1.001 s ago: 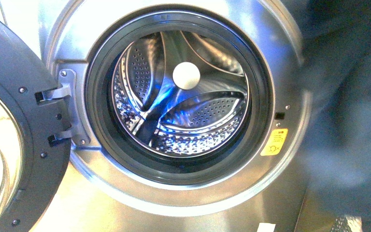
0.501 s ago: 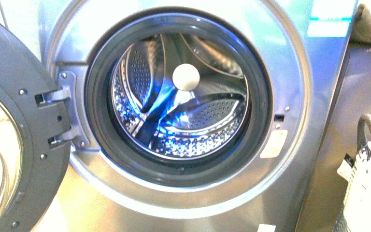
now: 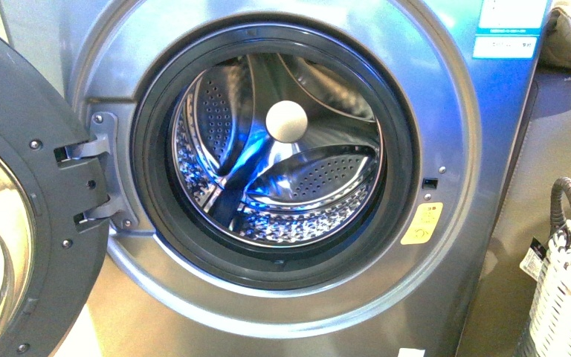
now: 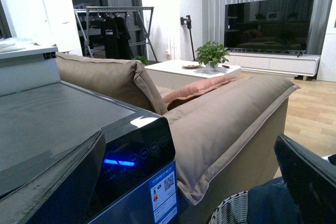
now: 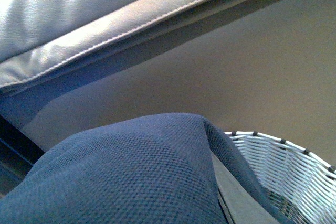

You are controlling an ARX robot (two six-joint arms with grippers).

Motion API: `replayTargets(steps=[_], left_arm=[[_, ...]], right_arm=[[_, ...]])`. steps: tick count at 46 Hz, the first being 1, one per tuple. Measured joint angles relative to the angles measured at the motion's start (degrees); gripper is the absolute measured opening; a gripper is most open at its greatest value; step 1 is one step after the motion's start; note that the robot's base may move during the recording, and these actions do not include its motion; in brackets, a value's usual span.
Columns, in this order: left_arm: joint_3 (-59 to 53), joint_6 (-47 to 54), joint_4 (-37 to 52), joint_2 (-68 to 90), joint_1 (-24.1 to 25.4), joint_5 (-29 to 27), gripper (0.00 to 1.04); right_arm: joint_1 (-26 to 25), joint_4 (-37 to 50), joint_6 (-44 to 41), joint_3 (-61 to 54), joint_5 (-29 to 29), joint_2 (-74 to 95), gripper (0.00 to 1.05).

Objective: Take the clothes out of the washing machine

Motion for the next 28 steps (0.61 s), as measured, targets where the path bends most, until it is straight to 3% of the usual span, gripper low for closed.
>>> replayTargets(steps=[13, 22, 28], left_arm=[[0.0, 0.0, 0.0, 0.0, 0.0, 0.0, 0.98], [0.0, 0.0, 0.0, 0.0, 0.0, 0.0, 0.98], [0.0, 0.0, 0.0, 0.0, 0.0, 0.0, 0.98]], right_arm=[[3.0, -9.8, -1.9, -0.6, 2.3, 4.4, 0.06], [4.8, -10.1, -4.0, -4.4, 5.2, 12.0, 0.06], [4.9, -10.1, -5.7, -6.5, 5.2, 15.3, 0.35]])
